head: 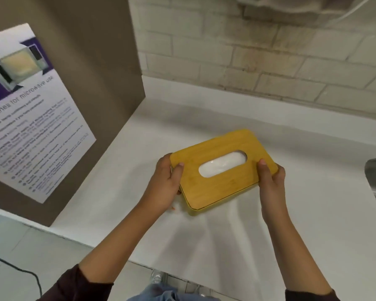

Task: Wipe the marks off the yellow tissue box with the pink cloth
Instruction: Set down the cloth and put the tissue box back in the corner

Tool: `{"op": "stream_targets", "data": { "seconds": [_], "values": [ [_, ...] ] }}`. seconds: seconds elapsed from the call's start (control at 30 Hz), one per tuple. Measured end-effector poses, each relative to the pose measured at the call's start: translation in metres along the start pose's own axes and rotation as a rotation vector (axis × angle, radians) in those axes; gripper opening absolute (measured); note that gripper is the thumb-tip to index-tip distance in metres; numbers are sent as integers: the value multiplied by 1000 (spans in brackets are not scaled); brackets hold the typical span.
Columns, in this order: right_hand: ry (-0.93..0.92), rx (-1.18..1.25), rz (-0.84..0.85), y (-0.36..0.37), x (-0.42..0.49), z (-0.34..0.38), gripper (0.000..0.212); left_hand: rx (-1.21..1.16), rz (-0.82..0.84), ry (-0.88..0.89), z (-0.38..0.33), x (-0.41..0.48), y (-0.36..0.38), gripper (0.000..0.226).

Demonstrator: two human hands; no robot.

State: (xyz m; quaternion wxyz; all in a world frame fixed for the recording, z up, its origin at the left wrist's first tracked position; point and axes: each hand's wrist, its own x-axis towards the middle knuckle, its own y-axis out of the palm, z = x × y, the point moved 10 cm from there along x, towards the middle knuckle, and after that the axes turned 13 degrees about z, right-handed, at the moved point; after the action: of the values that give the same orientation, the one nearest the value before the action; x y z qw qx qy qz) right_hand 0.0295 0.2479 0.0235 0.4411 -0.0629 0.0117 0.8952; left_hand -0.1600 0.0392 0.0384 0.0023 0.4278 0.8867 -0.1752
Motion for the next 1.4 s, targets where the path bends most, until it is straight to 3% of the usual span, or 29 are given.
{"op": "stream_targets", "data": {
  "seconds": [0.4,0.63,0.77,1.03,1.13,1.4],
  "values": [
    [26,-56,414,216,61,4,35,-92,-312,-88,58,-38,-153,13],
    [87,-92,515,296,114,3,45,-175,-412,-128,82,-17,-184,35],
    [125,-102,534,322,144,-1,56,-190,-442,-153,91,4,-192,40],
    [196,-94,465,330,184,-17,51,-171,-482,-188,97,37,-191,47],
    [202,-127,488,332,193,-22,42,-190,-481,-210,105,43,-188,47],
    [200,-216,506,337,206,-27,44,-218,-453,-224,115,48,-188,55]
  ]
}}
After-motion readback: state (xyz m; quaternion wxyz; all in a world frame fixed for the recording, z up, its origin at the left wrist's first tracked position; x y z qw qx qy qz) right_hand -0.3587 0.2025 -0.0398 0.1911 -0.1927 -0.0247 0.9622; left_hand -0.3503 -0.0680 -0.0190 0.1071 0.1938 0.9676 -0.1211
